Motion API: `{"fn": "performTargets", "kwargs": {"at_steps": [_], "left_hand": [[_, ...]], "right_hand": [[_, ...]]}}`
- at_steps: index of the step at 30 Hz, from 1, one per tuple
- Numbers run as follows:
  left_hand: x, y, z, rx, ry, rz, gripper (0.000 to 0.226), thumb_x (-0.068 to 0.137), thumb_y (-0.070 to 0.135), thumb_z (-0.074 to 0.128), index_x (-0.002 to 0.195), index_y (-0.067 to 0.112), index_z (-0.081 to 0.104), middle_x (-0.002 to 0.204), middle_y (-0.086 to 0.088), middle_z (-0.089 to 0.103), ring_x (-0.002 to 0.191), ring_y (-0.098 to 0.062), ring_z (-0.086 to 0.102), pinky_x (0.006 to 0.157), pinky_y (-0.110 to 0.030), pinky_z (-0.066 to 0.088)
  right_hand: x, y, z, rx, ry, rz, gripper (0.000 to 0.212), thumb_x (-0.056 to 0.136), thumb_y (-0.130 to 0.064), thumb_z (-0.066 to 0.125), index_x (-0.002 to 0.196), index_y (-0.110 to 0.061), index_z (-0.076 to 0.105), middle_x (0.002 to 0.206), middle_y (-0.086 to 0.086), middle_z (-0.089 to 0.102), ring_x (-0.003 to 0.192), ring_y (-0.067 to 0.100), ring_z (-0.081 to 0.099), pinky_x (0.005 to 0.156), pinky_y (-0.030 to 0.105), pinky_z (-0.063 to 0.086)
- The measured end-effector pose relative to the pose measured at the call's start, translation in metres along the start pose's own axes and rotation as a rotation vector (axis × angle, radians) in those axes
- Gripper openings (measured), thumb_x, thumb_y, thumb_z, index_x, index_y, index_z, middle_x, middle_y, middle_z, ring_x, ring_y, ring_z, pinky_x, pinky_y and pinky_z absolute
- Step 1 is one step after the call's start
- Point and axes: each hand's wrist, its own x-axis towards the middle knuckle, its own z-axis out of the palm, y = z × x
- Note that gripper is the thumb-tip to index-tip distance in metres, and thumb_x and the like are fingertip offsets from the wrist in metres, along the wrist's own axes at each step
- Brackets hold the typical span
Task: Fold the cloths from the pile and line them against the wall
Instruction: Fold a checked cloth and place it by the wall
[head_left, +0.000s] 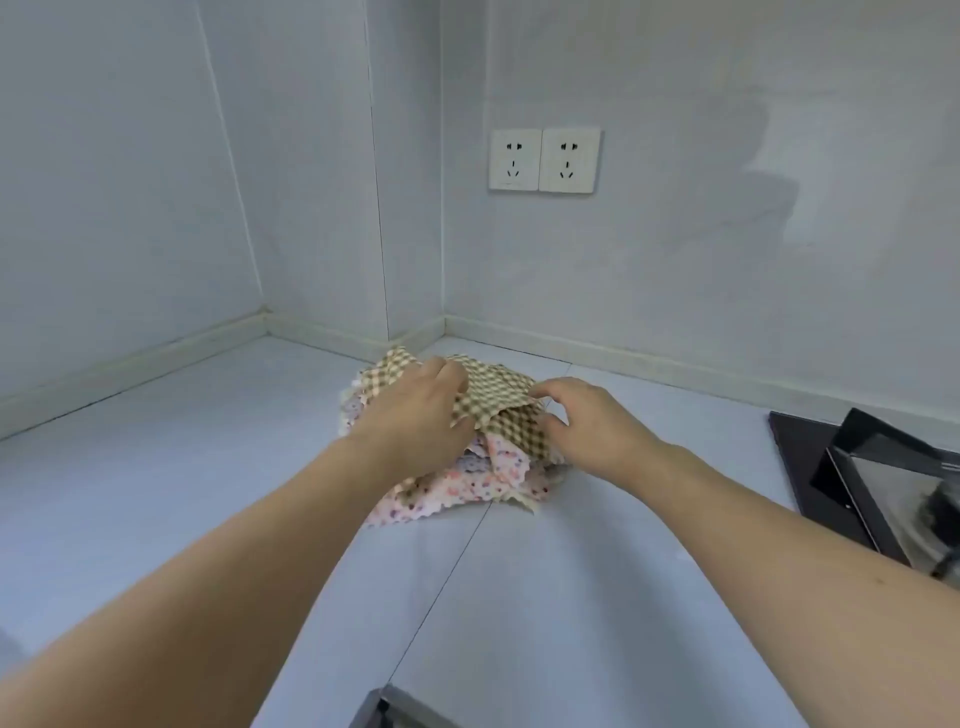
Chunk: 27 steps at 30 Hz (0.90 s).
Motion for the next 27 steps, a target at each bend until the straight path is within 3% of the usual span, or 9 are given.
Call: {"fn": "performTargets", "kwargs": {"at_steps": [3, 9, 12, 19, 22, 24, 27], "left_hand": [[-0.017, -0.001, 0.005, -0.004, 0.045, -0.042, 0.022, 0.089, 0.035, 0.055, 0.102, 0.019, 0.047, 0.102, 0.003, 0.046, 0.097, -0.021, 0.045, 0.08, -0.035, 0.042], [-0.021, -0.009, 0.022, 0.094, 0.056, -0.046, 0.028, 0.086, 0.041, 0.055, 0.103, 0.02, 0.048, 0.102, 0.003, 0.046, 0.097, -0.021, 0.046, 0.077, -0.035, 0.044], [-0.017, -0.011, 0.028, 0.194, 0.027, -0.014, 0.03, 0.088, 0.039, 0.051, 0.111, 0.02, 0.045, 0.107, 0.003, 0.045, 0.092, -0.018, 0.041, 0.07, -0.031, 0.037], [-0.012, -0.025, 0.021, 0.155, -0.031, 0.058, 0.003, 0.091, 0.022, 0.042, 0.09, 0.019, 0.041, 0.09, 0.002, 0.047, 0.084, -0.019, 0.047, 0.068, -0.033, 0.044], [-0.008, -0.027, 0.019, 0.18, -0.03, 0.028, 0.008, 0.089, 0.019, 0.044, 0.093, 0.016, 0.05, 0.092, 0.0, 0.055, 0.084, -0.022, 0.053, 0.066, -0.032, 0.046], [-0.003, -0.023, 0.015, 0.183, -0.042, -0.027, 0.005, 0.086, 0.013, 0.047, 0.089, 0.016, 0.044, 0.087, -0.001, 0.053, 0.078, -0.023, 0.051, 0.061, -0.031, 0.042], [0.002, -0.02, 0.007, 0.192, -0.072, -0.087, 0.02, 0.082, 0.005, 0.049, 0.092, 0.016, 0.037, 0.078, -0.001, 0.048, 0.073, -0.024, 0.051, 0.057, -0.031, 0.038]], "right_hand": [[-0.007, -0.004, 0.0, -0.072, 0.09, -0.019, 0.036, 0.098, -0.016, 0.047, 0.133, -0.018, 0.054, 0.138, -0.001, 0.053, 0.125, 0.015, 0.047, 0.103, 0.026, 0.034], [0.011, -0.013, 0.005, -0.161, 0.087, -0.034, 0.039, 0.096, -0.016, 0.051, 0.134, -0.02, 0.053, 0.138, -0.001, 0.053, 0.126, 0.018, 0.047, 0.106, 0.031, 0.036], [0.025, -0.015, 0.014, -0.215, 0.035, -0.075, 0.038, 0.092, -0.016, 0.055, 0.13, -0.022, 0.057, 0.132, -0.001, 0.056, 0.123, 0.02, 0.049, 0.103, 0.035, 0.039], [0.05, -0.002, 0.023, -0.149, 0.033, -0.028, 0.017, 0.093, -0.024, 0.057, 0.102, -0.027, 0.071, 0.108, -0.01, 0.067, 0.1, 0.013, 0.06, 0.09, 0.033, 0.048], [0.054, -0.005, 0.019, -0.119, 0.074, -0.052, 0.017, 0.096, -0.025, 0.052, 0.102, -0.023, 0.068, 0.104, -0.008, 0.066, 0.097, 0.013, 0.058, 0.086, 0.032, 0.048], [0.055, -0.008, 0.016, -0.139, 0.092, -0.09, 0.016, 0.097, -0.024, 0.049, 0.103, -0.02, 0.063, 0.104, -0.007, 0.063, 0.096, 0.014, 0.056, 0.085, 0.032, 0.047], [0.058, -0.014, 0.007, -0.196, 0.115, -0.154, 0.013, 0.094, -0.019, 0.049, 0.101, -0.02, 0.06, 0.101, -0.006, 0.062, 0.095, 0.014, 0.055, 0.083, 0.031, 0.046]]}}
